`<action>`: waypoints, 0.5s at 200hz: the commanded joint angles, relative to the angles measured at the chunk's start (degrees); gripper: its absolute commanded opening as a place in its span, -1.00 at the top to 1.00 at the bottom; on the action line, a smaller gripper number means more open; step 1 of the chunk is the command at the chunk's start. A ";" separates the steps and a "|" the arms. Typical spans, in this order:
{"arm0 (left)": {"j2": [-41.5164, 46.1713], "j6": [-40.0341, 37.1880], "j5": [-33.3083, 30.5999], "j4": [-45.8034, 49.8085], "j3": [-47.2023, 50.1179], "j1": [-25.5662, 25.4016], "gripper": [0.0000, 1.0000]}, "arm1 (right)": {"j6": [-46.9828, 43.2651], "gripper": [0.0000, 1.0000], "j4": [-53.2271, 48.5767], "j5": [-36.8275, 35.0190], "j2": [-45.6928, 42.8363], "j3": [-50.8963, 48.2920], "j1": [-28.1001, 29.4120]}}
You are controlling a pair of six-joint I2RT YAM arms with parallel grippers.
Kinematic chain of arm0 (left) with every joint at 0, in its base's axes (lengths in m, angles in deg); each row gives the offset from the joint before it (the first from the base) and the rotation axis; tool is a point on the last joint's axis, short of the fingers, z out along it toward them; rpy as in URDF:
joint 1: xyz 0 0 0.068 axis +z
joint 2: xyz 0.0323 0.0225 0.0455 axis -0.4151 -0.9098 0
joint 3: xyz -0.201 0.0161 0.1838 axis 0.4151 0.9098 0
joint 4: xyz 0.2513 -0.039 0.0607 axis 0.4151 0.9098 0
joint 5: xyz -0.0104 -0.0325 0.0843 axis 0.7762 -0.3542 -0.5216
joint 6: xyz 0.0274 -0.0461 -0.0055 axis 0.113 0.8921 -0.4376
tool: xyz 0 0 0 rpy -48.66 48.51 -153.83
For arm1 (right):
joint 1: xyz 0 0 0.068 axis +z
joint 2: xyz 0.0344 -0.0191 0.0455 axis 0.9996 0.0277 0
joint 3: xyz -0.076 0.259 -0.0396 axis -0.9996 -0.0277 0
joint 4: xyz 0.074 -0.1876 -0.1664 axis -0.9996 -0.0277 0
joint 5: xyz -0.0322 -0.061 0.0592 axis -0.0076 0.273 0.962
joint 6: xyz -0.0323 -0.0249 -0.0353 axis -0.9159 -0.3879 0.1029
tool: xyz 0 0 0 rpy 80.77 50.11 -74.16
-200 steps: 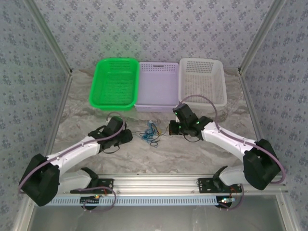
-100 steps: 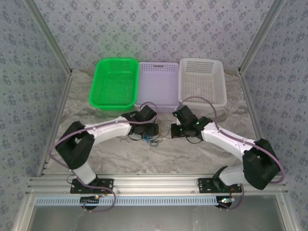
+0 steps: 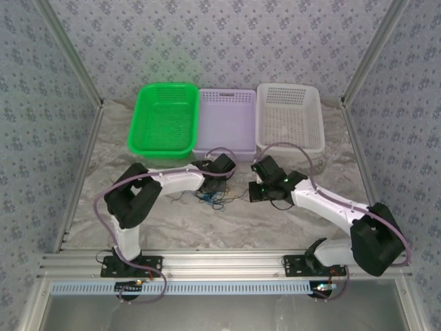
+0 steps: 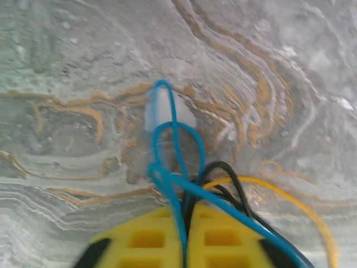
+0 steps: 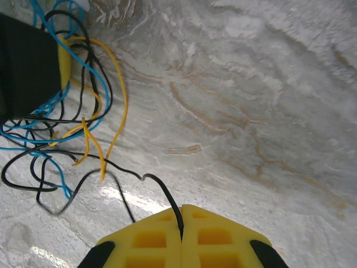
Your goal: Untangle the cables
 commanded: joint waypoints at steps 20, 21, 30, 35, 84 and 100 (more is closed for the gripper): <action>10.79 3.40 -12.09 7.39 7.64 1.72 1.00 | -0.40 1.00 -6.37 -4.19 -8.88 0.45 -5.39; 11.05 3.41 -12.22 7.48 7.76 1.83 1.00 | -0.39 1.00 -6.47 -4.15 -9.01 0.52 -5.56; 12.93 3.77 -13.16 8.51 8.91 2.50 1.00 | -0.54 1.00 -7.43 -4.15 -10.23 1.22 -6.97; 13.99 3.98 -13.35 8.71 9.65 3.06 1.00 | -0.70 1.00 -7.86 -4.02 -10.72 1.68 -7.76; 22.48 4.50 -13.10 8.28 16.11 7.20 1.00 | 1.26 1.00 -12.14 -6.76 -13.62 5.35 -12.92; 23.35 4.16 -12.83 8.18 17.09 8.36 1.00 | 2.63 1.00 -13.38 -7.96 -14.55 6.48 -14.72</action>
